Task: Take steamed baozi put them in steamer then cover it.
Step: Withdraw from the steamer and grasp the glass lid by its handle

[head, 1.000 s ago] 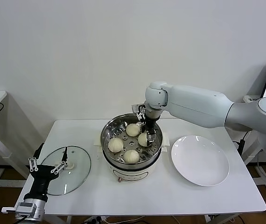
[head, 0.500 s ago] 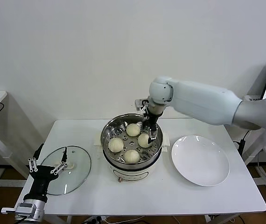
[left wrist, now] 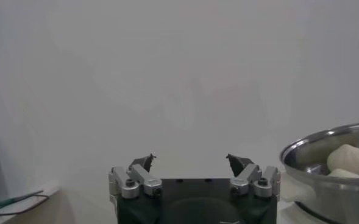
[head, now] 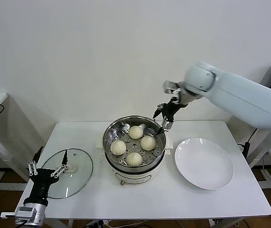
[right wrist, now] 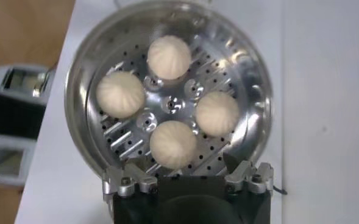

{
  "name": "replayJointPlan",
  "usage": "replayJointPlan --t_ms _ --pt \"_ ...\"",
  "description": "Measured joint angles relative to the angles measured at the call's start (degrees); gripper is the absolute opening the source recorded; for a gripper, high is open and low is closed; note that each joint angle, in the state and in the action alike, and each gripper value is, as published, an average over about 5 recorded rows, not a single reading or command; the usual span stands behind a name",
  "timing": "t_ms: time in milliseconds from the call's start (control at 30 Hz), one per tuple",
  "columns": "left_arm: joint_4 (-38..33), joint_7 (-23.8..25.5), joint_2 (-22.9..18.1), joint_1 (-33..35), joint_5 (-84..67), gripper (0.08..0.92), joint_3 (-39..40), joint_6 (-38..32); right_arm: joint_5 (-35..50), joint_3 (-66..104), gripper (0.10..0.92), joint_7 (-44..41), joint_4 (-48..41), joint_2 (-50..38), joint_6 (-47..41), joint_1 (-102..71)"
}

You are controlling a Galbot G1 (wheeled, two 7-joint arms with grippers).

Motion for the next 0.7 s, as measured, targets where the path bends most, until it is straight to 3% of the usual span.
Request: replayJointPlan --t_ms 367,700 --pt "0.2 -0.3 -0.9 -1.0 0.0 0.823 -0.3 0.3 9.6 30.3 0.823 25.2 12.1 -10.9 11.6 -29.9" --pt "1.6 -0.3 -1.5 -2.2 -0.4 0.823 0.3 0.2 9.3 59.8 0.823 46.8 23.3 -6.7 23.7 -65.2"
